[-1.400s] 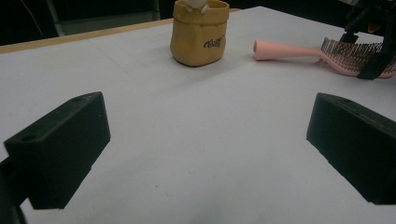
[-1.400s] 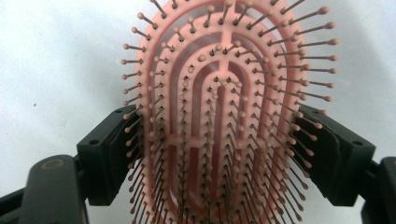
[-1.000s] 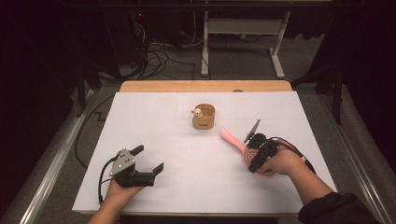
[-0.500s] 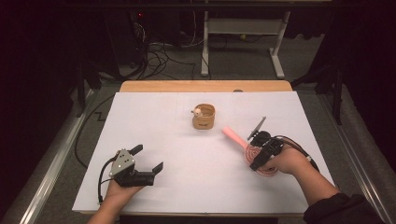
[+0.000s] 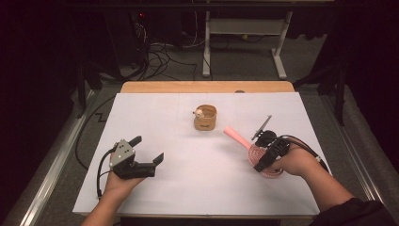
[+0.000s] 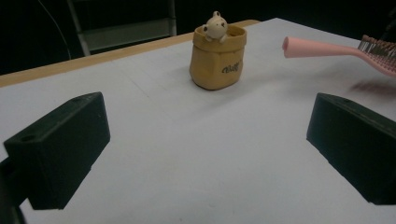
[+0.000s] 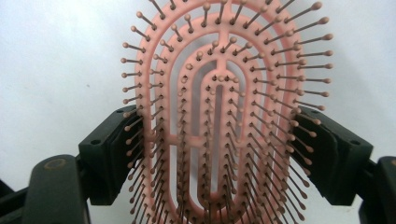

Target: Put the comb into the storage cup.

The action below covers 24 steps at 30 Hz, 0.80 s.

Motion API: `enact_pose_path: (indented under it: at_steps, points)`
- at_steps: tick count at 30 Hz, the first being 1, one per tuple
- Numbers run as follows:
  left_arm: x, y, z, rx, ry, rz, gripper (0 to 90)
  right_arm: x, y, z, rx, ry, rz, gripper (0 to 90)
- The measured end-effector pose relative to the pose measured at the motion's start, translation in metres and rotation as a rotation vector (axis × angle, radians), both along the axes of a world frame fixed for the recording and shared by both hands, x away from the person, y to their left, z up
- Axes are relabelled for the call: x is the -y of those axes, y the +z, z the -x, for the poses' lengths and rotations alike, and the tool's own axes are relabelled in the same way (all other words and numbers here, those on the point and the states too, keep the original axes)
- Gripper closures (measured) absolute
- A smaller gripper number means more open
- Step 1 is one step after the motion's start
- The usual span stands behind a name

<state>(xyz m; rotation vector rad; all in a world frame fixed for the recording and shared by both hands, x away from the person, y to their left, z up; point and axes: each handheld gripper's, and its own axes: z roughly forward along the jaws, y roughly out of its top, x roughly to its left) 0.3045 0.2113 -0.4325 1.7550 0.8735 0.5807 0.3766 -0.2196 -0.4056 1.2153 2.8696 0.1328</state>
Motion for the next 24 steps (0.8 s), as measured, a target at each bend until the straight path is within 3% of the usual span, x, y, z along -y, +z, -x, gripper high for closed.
enact_pose_path:
  at_steps: [2, 5, 8, 10, 12, 14, 16, 19, 24]
  points:
    - [-0.001, 0.011, -0.005, 0.021, 0.015, 0.005, 0.2, -0.001, 0.002, 0.000, 0.001, 0.014, 0.000, 20.9]
    - [0.001, 0.023, -0.014, 0.038, 0.022, 0.045, 0.2, -0.003, 0.003, 0.000, 0.009, 0.051, 0.000, 20.9]
    - [0.011, 0.025, -0.022, 0.047, 0.014, 0.082, 0.2, -0.006, 0.004, -0.001, 0.006, 0.072, -0.004, 20.9]
    - [0.018, 0.022, -0.024, 0.052, 0.006, 0.084, 0.2, -0.009, 0.006, -0.001, 0.009, 0.076, -0.015, 20.9]
    - [0.026, 0.016, -0.026, 0.050, -0.003, 0.059, 0.2, -0.011, 0.006, -0.001, 0.009, 0.068, -0.018, 20.9]
    - [0.034, 0.006, -0.027, 0.045, -0.013, 0.006, 0.1, -0.013, 0.006, -0.001, 0.010, 0.088, -0.021, 20.8]
    - [0.037, -0.003, -0.027, 0.039, -0.016, -0.025, 0.0, -0.018, 0.007, 0.001, -0.008, 0.056, -0.018, 20.8]
    - [0.038, -0.014, -0.025, 0.035, -0.023, -0.028, 0.0, -0.022, 0.007, -0.001, 0.001, 0.111, -0.019, 20.8]
    - [0.041, -0.025, -0.018, 0.040, -0.038, -0.073, 0.0, -0.035, 0.006, 0.002, -0.009, 0.133, -0.013, 20.8]
